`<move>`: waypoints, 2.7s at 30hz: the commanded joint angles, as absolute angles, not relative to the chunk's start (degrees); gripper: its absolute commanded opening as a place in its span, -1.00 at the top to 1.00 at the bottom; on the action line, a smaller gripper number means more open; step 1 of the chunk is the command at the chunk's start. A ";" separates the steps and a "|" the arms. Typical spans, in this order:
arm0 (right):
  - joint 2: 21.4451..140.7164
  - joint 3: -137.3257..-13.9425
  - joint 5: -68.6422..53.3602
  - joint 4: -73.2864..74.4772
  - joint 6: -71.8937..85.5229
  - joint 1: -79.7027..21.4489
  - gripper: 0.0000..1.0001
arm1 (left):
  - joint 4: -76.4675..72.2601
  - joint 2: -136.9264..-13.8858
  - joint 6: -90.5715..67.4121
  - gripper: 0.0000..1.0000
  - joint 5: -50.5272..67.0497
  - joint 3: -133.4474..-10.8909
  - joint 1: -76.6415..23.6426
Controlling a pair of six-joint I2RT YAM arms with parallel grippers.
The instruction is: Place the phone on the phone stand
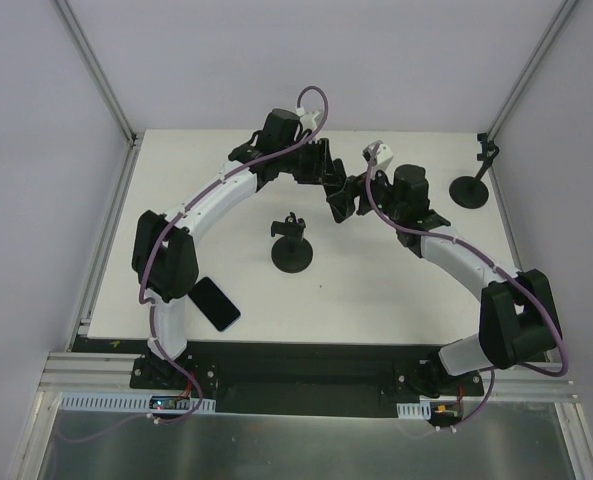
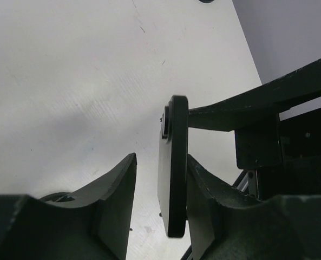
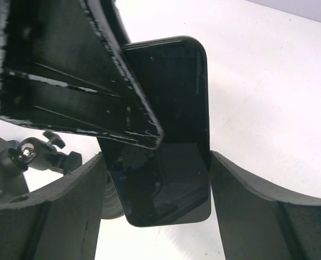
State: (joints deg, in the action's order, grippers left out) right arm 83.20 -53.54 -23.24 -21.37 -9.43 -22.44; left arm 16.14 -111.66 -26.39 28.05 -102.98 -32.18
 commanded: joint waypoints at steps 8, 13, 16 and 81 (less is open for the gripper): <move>78.05 -57.12 -27.60 -21.82 -10.19 -25.05 0.08 | 14.85 -102.84 -21.19 1.00 29.00 -100.11 -31.90; 76.12 -64.15 -27.42 -4.24 -13.00 -25.05 -0.57 | 14.85 -94.51 -17.06 1.00 35.40 -97.38 -31.73; 74.02 -67.84 -26.64 4.46 -13.80 -25.05 -0.76 | 14.94 -89.32 -15.39 1.00 37.44 -95.98 -31.38; 55.64 -49.66 4.98 -0.28 9.93 -49.31 -0.93 | -1.94 -52.13 -14.69 1.00 37.04 -63.29 -28.39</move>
